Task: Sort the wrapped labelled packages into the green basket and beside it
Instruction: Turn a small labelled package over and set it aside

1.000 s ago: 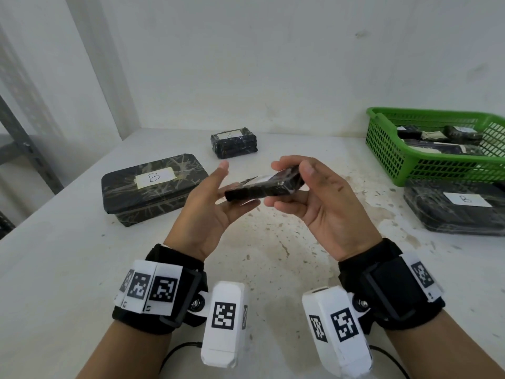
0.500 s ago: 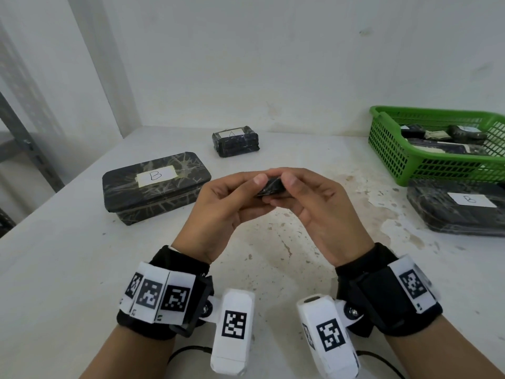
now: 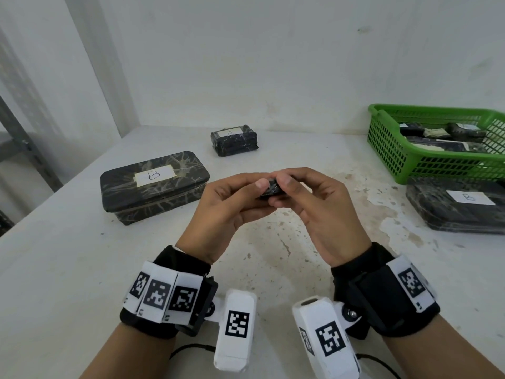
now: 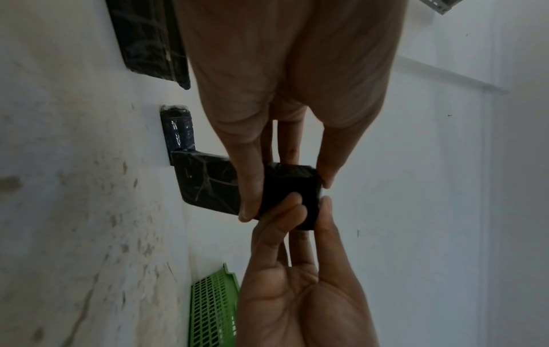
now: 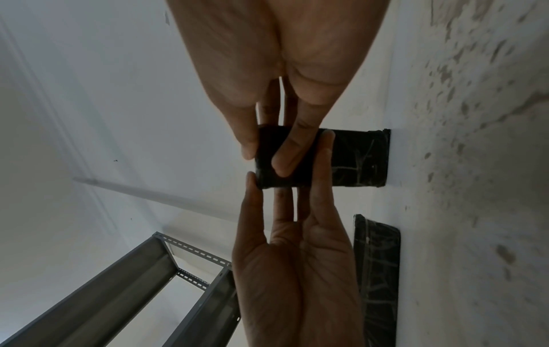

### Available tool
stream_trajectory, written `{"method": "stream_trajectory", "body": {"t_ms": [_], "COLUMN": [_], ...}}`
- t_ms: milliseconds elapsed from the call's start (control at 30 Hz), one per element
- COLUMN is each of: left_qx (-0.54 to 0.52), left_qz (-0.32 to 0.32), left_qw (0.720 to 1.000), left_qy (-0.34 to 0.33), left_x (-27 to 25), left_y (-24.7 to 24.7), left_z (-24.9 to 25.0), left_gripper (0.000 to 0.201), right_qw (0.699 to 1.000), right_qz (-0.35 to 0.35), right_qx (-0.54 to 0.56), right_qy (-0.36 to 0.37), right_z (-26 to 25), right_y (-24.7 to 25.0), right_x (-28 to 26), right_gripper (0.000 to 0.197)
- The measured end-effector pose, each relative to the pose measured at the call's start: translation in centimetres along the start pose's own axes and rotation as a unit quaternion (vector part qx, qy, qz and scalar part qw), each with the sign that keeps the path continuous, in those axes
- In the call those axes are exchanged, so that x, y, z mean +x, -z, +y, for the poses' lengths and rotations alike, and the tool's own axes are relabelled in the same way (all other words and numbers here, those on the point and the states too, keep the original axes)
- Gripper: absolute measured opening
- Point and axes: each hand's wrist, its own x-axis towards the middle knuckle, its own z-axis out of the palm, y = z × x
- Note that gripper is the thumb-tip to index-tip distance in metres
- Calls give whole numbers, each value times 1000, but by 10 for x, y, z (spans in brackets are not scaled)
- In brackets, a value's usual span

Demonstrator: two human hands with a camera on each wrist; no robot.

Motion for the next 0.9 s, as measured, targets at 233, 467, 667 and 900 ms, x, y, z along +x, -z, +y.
{"method": "stream_trajectory", "body": {"t_ms": [233, 467, 667, 900], "left_qx": [-3, 10, 32, 49], "left_qz": [-5, -18, 4, 41], "left_qw": [1000, 1000, 999, 998], "left_qy": [-12, -19, -10, -25], "left_x": [-1, -2, -2, -1], "left_y": [0, 1, -2, -3], "left_z": [2, 5, 4, 3], "left_gripper": [29, 30, 37, 70], "right_qw": [1000, 999, 999, 995], "right_qz": [-20, -29, -17, -21], "right_qx": [22, 32, 34, -33], "right_qy": [5, -1, -10, -95], "right_z": [0, -1, -3, -9], "right_y": [-3, -2, -1, 1], "right_x": [-3, -3, -1, -1], "right_gripper": [32, 23, 23, 58]}}
